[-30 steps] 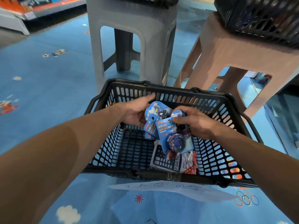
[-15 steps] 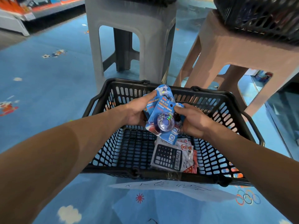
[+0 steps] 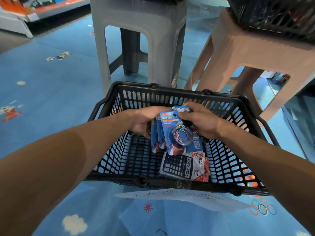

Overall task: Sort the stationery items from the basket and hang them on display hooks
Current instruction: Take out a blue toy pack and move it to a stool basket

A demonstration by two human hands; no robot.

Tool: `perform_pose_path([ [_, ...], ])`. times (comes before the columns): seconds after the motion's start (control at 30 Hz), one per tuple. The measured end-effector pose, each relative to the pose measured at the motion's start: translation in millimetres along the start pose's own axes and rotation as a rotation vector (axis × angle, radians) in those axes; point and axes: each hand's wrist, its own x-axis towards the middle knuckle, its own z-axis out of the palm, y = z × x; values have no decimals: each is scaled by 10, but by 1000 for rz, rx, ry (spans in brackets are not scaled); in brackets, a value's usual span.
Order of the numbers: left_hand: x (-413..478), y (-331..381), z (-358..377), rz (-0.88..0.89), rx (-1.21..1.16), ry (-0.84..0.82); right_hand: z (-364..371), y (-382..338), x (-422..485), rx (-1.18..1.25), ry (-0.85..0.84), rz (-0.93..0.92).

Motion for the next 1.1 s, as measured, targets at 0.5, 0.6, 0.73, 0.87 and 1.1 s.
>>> perform_pose_path([
  [0.5,-153,6,155,137,-163,-86,29,179,237,180,390,-80],
  [0.6,-239,40,146,135,-229,-146,30,198,278,134,421,-74],
  [0.73,-208,51,212,154,-250,-84,94,155,259,52,429,-175],
  [0.87,-199,46,215,130,-177,-22,144,79,185,73,323,-224],
  [1.1,-290,110,232,109,-91,-2,50,-45,84,76,218,-250],
])
